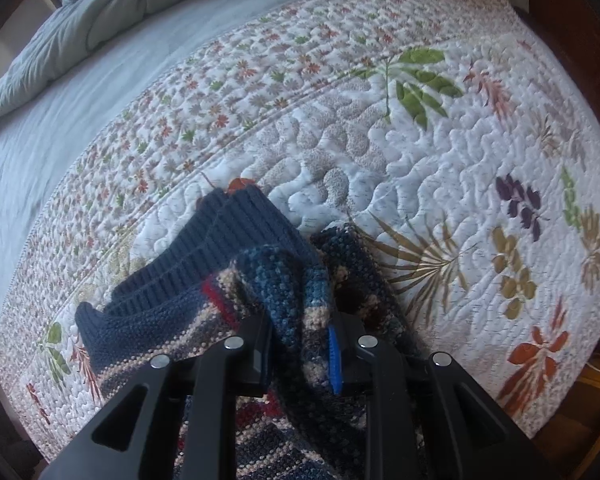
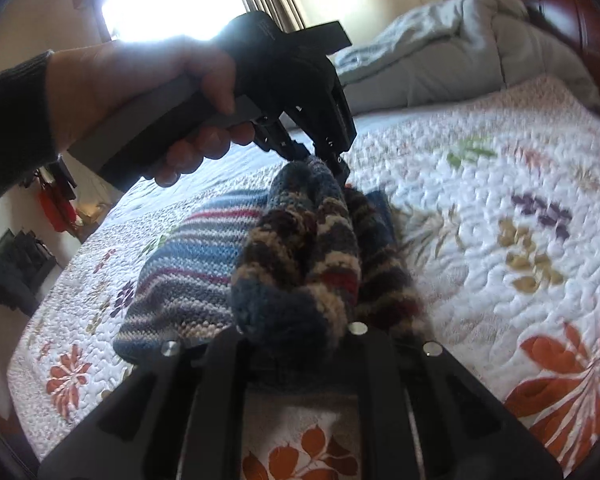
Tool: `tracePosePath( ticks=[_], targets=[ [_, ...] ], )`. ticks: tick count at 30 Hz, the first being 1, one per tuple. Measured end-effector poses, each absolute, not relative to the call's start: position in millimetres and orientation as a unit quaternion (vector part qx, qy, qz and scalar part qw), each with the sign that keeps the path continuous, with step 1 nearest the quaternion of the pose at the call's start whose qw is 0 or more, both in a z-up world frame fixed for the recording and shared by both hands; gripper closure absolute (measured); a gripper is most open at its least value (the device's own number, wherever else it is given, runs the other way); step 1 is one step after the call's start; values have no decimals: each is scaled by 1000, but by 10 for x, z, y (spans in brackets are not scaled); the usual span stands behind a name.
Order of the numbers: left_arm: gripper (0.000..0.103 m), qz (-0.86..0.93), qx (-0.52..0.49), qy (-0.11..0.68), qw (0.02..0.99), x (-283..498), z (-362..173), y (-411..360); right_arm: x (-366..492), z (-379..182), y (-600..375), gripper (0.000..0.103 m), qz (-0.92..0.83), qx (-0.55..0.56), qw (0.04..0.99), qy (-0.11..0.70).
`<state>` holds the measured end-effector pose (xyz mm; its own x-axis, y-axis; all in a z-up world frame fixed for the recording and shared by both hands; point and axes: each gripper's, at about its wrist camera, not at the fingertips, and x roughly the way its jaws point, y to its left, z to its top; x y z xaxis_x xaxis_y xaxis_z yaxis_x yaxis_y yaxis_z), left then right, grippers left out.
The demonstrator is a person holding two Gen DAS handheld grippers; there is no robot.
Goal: Fold small clothes
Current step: 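Lower the fold onto the sweater and open both tools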
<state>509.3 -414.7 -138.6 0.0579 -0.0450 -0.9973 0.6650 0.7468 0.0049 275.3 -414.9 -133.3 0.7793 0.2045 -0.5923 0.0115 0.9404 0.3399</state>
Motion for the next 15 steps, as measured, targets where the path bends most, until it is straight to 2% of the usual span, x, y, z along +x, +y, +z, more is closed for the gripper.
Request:
tracePosePath(
  ticks=[2, 4, 5, 6, 7, 10, 12, 15],
  targets=[
    [72, -264, 235, 632, 690, 5063, -1416, -4179, 2776, -1403, -4224, 89, 57, 183, 921, 339],
    [59, -274, 201, 628, 700, 5087, -1363, -4165, 2795, -1452, -4285, 80, 59, 197, 913, 351],
    [48, -279, 185, 623, 706, 5105, -1313, -4150, 2801, -1473, -4326, 77, 60, 210, 909, 356],
    [37, -277, 174, 614, 719, 5134, -1232, -4121, 2803, -1505, -4372, 69, 63, 227, 903, 360],
    [32, -275, 166, 604, 729, 5157, -1156, -4092, 2814, -1537, -4401, 65, 65, 235, 897, 368],
    [30, -290, 115, 579, 753, 5226, -834, -3907, 2812, -1584, -4476, 58, 71, 255, 888, 377],
    [23, -301, 67, 554, 773, 5220, -564, -3616, 2794, -1541, -4570, 52, 72, 279, 880, 376],
    [17, -318, 48, 526, 787, 4987, -360, -3188, 2714, -1399, -4714, 45, 57, 284, 886, 362]
  ],
)
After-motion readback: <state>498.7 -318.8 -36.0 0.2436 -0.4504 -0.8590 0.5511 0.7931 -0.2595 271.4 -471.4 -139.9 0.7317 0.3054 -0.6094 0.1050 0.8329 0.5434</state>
